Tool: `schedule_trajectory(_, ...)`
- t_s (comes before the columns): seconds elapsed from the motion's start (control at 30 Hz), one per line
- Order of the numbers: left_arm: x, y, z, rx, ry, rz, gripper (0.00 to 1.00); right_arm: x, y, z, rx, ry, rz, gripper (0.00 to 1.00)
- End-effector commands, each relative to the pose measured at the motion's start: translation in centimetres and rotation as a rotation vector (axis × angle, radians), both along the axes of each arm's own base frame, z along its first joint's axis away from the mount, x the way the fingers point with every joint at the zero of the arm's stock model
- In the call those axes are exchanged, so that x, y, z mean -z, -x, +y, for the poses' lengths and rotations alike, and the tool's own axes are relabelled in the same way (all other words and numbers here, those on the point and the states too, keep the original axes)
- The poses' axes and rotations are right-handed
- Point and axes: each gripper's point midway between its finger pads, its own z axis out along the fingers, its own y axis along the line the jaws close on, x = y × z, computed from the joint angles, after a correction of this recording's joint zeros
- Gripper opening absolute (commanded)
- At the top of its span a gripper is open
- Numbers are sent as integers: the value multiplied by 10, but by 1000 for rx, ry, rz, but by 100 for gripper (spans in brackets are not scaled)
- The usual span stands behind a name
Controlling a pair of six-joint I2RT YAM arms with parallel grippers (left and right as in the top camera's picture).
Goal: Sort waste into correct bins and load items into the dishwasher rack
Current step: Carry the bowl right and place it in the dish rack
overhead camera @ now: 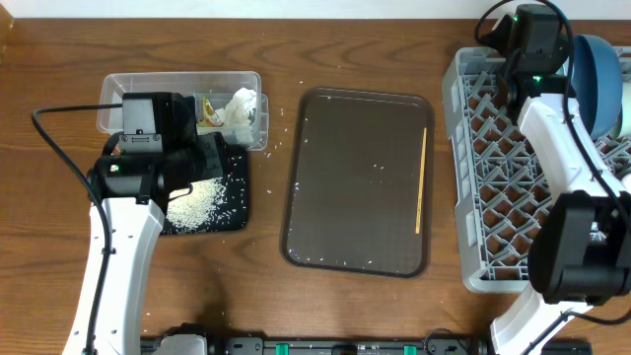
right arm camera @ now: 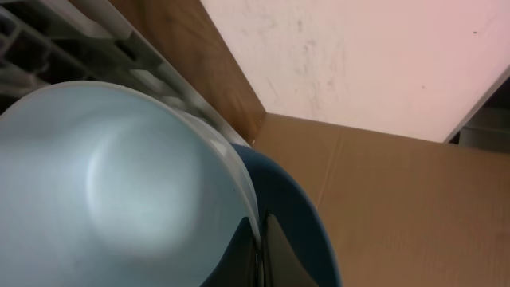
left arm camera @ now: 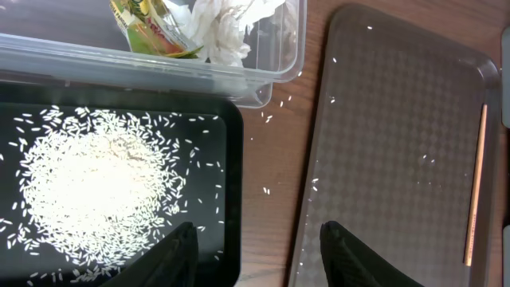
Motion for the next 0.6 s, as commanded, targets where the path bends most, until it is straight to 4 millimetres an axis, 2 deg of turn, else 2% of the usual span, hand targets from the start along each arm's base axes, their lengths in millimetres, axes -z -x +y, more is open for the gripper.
schedule_trajectory(0.0, -3, 0, 3, -12, -3, -6, 52, 7, -1, -11, 25, 58, 34, 1)
schedule_trajectory(0.2, -3, 0, 3, -12, -3, -6, 52, 7, -5, -23, 108, 116, -11, 1)
schedule_trajectory(0.37, -3, 0, 3, -12, -3, -6, 52, 13, 0, -25, 165, 108, -28, 1)
schedule_trajectory(0.57, -3, 0, 3, -12, -3, -6, 52, 32, 21, -25, 290, 25, -38, 1)
